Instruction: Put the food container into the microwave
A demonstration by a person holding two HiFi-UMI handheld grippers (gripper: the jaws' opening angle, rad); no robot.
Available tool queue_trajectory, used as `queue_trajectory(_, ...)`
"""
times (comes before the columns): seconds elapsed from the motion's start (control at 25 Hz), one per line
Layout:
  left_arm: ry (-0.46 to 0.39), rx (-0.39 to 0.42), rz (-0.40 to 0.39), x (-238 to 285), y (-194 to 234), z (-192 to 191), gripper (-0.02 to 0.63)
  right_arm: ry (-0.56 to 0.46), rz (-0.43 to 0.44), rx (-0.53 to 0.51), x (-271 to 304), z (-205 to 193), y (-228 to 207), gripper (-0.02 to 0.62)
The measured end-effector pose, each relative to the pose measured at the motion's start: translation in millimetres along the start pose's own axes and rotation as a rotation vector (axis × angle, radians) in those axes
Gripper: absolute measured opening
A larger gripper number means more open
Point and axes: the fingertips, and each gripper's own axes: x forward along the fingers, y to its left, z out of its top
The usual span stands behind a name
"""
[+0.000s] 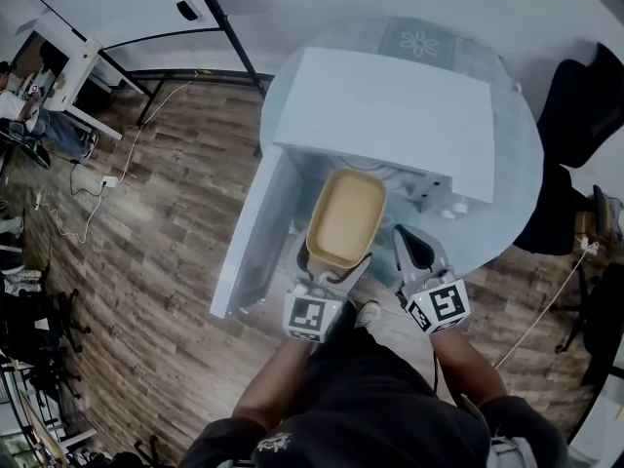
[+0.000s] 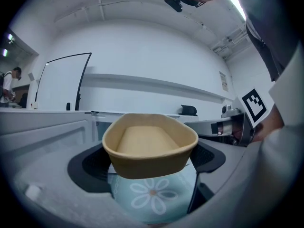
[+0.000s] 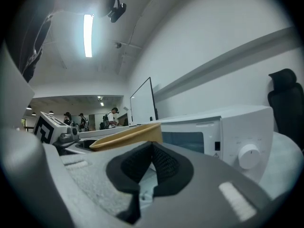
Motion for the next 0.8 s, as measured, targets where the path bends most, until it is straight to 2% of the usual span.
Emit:
queue_trajectory(0.28, 0.015, -0.032, 0.017, 23.9, 16.0, -28.7, 0.517, 0.027, -0.029, 0.011, 9.7, -22.2, -13.3, 0.001)
queue_trajectory(0.8, 0.09, -0.026, 0.064, 73.9, 46.6, -79.9, 0.517, 0.062, -0.087, 0.062, 37.2, -64.8, -42.0, 0.002)
